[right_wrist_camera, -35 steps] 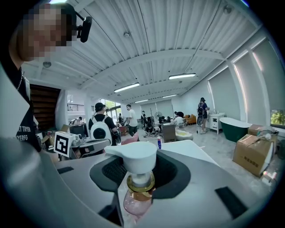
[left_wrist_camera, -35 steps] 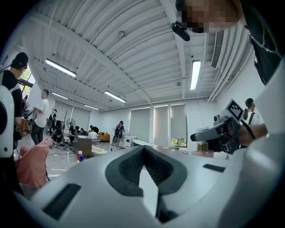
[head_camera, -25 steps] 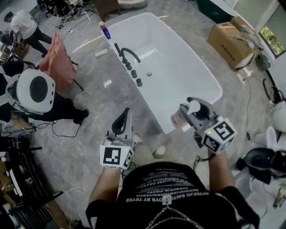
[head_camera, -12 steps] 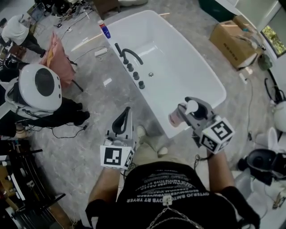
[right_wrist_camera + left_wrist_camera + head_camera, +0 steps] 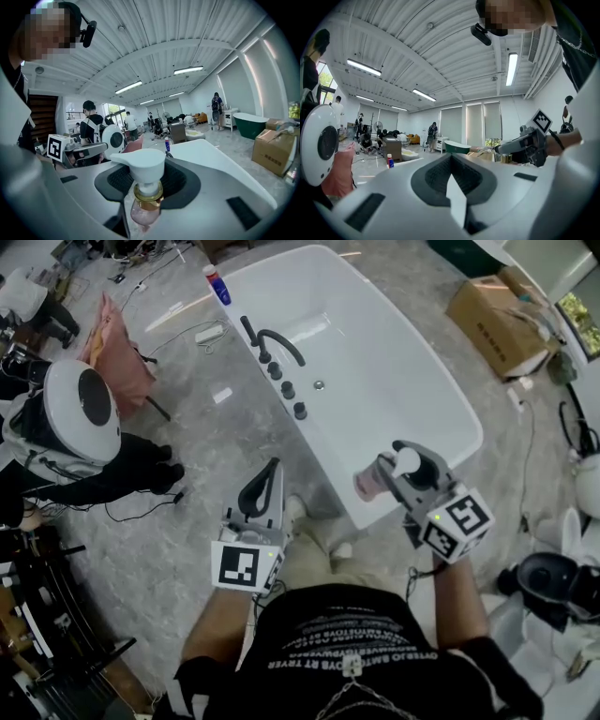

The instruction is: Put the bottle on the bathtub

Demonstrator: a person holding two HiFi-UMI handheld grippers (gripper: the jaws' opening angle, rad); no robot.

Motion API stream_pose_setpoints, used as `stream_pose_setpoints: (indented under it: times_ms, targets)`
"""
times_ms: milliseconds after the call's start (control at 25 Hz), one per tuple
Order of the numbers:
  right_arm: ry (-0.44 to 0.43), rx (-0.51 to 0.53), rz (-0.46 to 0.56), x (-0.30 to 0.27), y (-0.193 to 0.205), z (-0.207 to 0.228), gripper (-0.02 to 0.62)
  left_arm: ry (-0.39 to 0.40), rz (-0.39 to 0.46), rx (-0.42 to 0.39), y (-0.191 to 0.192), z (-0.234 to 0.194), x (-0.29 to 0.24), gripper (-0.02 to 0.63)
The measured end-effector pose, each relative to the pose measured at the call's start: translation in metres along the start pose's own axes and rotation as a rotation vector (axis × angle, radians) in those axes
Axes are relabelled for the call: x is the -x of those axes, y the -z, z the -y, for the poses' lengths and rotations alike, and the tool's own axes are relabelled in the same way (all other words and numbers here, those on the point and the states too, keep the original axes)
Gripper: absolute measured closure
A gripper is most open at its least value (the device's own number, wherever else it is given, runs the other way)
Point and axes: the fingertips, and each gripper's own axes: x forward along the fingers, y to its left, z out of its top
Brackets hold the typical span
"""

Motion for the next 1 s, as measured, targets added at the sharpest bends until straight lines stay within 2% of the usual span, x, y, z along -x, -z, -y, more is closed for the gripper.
stream_pose_setpoints:
  times_ms: [1000]
  targets:
    - [0.015,-0.014,-0.082,-0.077,0.084,0.021,0.454,0.065,-0.049,0.029,0.051,-0.009,-0.055,0.611]
